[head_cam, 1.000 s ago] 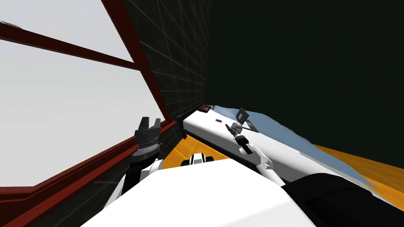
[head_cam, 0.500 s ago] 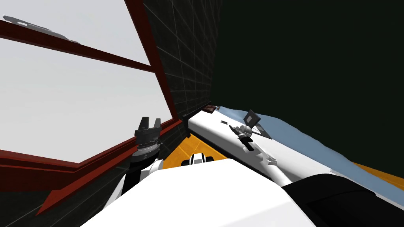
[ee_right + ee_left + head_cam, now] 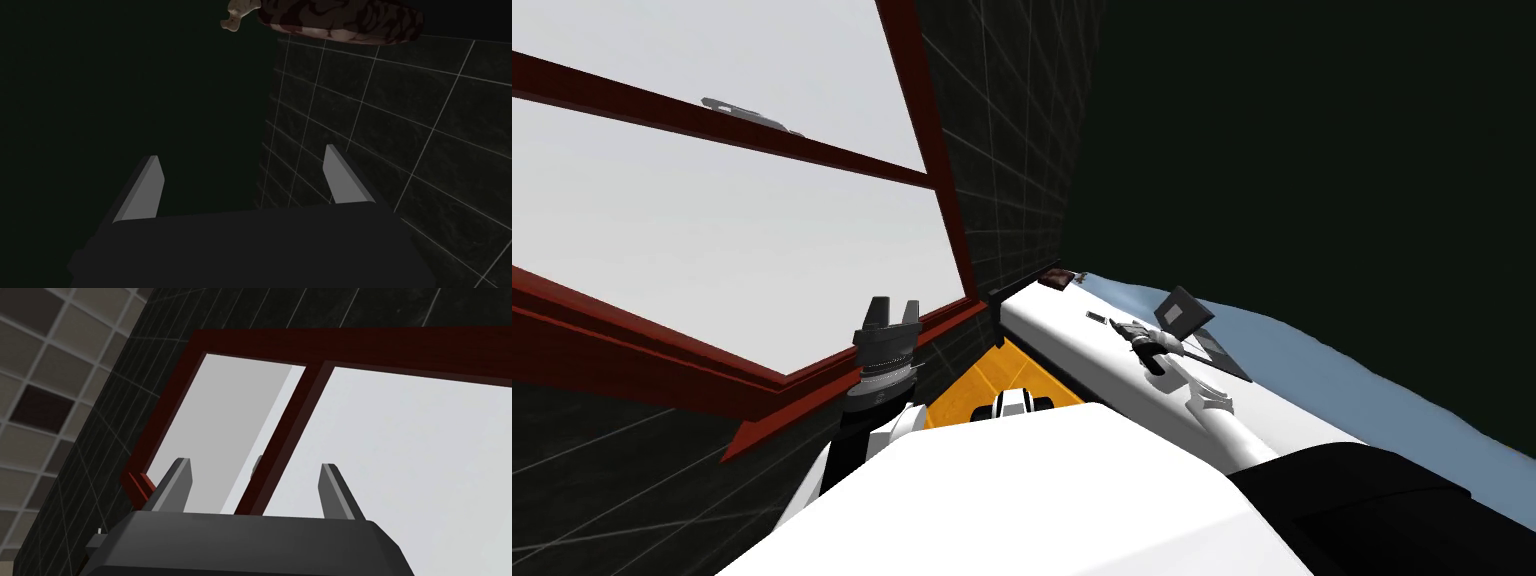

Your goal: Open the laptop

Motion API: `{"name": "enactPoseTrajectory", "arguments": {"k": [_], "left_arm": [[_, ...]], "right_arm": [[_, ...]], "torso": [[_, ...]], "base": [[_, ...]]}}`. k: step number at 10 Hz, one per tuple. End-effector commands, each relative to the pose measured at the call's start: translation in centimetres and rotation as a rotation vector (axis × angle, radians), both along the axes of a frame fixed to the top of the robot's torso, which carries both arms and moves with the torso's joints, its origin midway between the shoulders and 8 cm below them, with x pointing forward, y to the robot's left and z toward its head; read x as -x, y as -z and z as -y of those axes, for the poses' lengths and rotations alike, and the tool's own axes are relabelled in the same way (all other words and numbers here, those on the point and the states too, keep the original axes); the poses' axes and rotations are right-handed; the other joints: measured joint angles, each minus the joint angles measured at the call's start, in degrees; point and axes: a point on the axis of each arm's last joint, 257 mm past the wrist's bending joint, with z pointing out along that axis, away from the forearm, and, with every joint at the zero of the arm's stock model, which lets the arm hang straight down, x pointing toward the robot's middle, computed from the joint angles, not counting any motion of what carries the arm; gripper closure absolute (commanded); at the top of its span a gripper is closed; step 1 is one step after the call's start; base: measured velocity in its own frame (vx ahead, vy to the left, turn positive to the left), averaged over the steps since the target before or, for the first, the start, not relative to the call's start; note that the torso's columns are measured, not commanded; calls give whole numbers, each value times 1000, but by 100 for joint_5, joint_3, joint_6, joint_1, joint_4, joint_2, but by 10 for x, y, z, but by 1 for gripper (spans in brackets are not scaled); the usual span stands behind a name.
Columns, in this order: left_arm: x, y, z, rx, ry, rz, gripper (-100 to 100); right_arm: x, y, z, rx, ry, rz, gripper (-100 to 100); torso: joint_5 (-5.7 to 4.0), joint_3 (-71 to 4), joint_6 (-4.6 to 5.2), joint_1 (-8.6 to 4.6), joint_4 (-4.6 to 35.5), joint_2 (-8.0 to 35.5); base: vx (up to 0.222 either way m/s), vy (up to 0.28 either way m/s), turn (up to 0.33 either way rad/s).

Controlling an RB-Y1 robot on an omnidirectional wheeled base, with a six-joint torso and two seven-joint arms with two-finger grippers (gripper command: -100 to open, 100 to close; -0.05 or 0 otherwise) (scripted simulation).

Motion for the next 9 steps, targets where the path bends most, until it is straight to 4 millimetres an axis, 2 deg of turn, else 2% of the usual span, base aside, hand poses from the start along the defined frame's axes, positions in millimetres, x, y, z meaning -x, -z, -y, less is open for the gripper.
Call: {"name": "enactPoseTrajectory", "arguments": {"k": [1,2,3,4,6,7,8,9], "left_arm": [[0,0,0,0,0,0,0],[0,0,0,0,0,0,0],[0,0,0,0,0,0,0],[0,0,0,0,0,0,0],[0,0,0,0,0,0,0],[0,0,0,0,0,0,0],[0,0,0,0,0,0,0],[0,0,0,0,0,0,0]], "right_arm": [[15,1,47,101,98,-61,-100],[16,3,48,100,101,-64,-100],[24,-2,73,157,153,-97,-100],[24,-2,73,157,153,-97,-100],[44,-14,119,262,254,-157,-100],[45,-13,120,261,256,-160,-100],[56,-20,141,308,307,-189,-100],[56,-20,141,308,307,-189,-100]], "torso": [[-4,3,5,-2,0,3],[-3,4,-2,0,1,4],[0,3,2,2,1,5],[-1,3,-1,1,0,2],[-1,0,-4,2,0,-1],[-4,1,0,-4,-1,0],[-2,2,3,-1,0,2],[0,2,-1,2,1,2]], "base": [[7,-7,136],[4,-8,77],[6,-15,104],[2,-16,72],[2,-32,161],[-4,-37,37],[-2,-38,70],[-3,-33,49]]}}
